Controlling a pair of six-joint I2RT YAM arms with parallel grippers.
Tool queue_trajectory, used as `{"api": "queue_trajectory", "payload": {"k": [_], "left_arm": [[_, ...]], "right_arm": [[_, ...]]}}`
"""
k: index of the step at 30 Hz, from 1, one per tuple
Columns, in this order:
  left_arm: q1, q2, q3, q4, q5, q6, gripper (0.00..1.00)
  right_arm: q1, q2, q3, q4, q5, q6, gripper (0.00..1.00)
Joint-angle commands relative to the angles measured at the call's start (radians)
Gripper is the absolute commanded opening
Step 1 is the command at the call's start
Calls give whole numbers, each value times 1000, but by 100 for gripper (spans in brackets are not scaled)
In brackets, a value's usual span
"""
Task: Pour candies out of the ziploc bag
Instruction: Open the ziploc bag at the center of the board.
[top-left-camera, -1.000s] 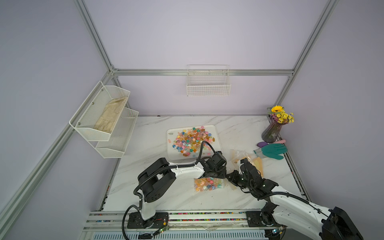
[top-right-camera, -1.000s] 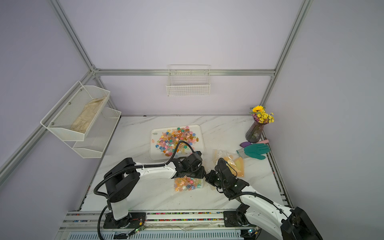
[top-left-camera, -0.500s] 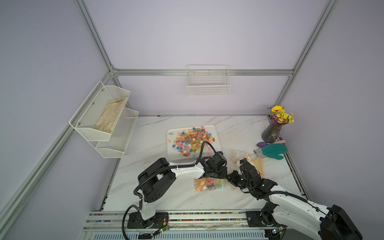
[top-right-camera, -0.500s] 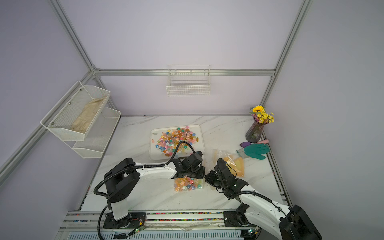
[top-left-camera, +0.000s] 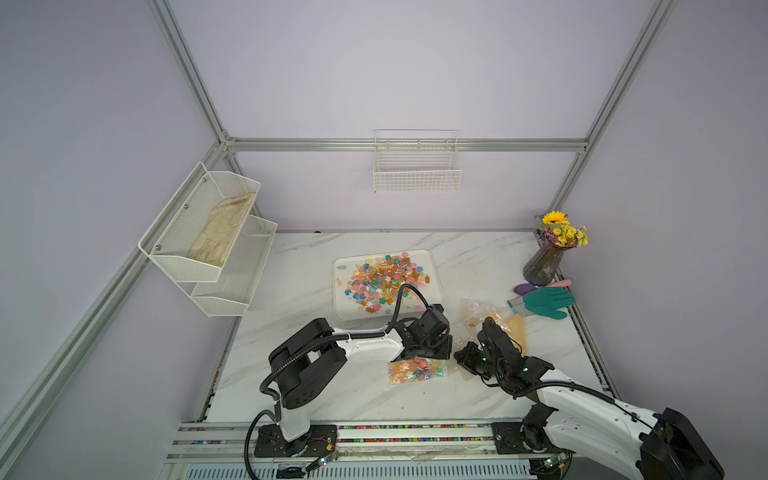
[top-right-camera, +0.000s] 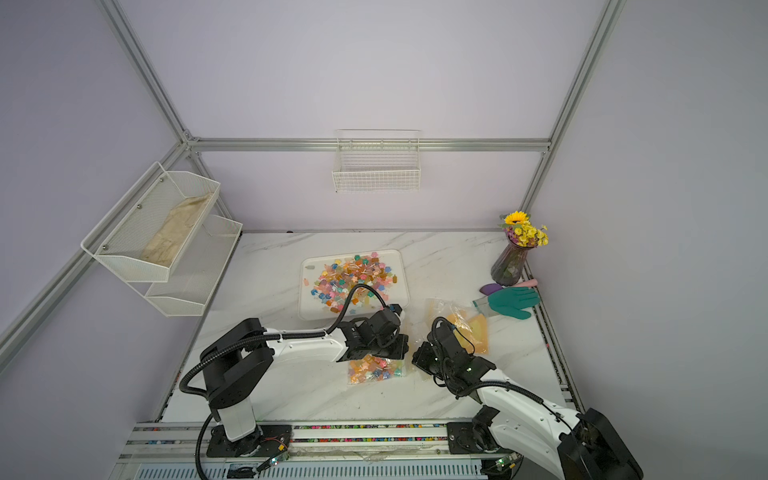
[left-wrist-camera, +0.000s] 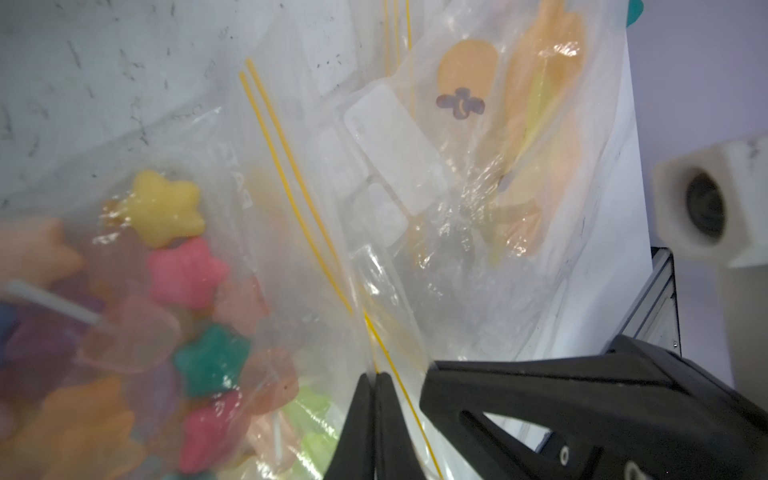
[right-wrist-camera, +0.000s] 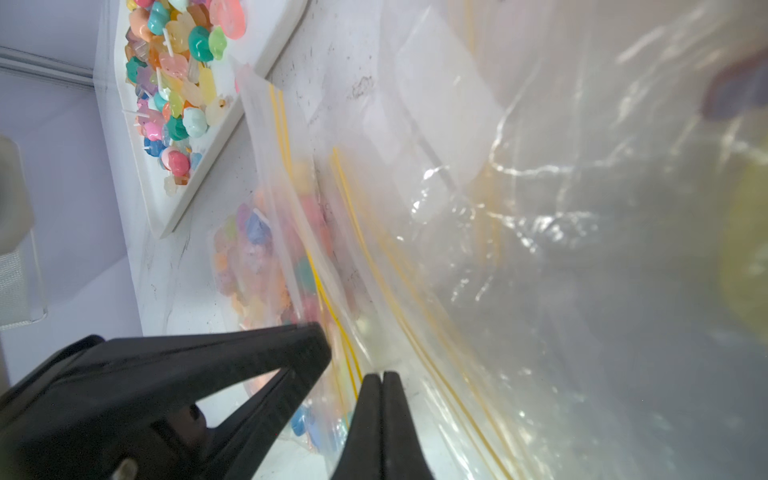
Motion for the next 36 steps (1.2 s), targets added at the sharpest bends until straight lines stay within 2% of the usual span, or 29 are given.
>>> {"api": "queue_trajectory", "payload": {"k": [1, 19, 27, 31, 36], "left_arm": [[7, -53, -45, -1, -37, 2, 0], [8, -145, -127, -20, -78, -17, 0], [11, -188, -139, -24, -66, 8, 0], [11, -219, -134, -25, -45, 38, 0], [10, -237, -119, -34, -21, 61, 0]], "right_arm": [[-2, 8, 13, -63, 73, 29, 0], [-2, 63, 21, -97, 112, 93, 0], [-2, -33, 33, -88, 104, 44, 0], [-3, -39, 57, -62, 81, -1, 8], [-2, 22, 100, -26, 70, -73, 16]]}}
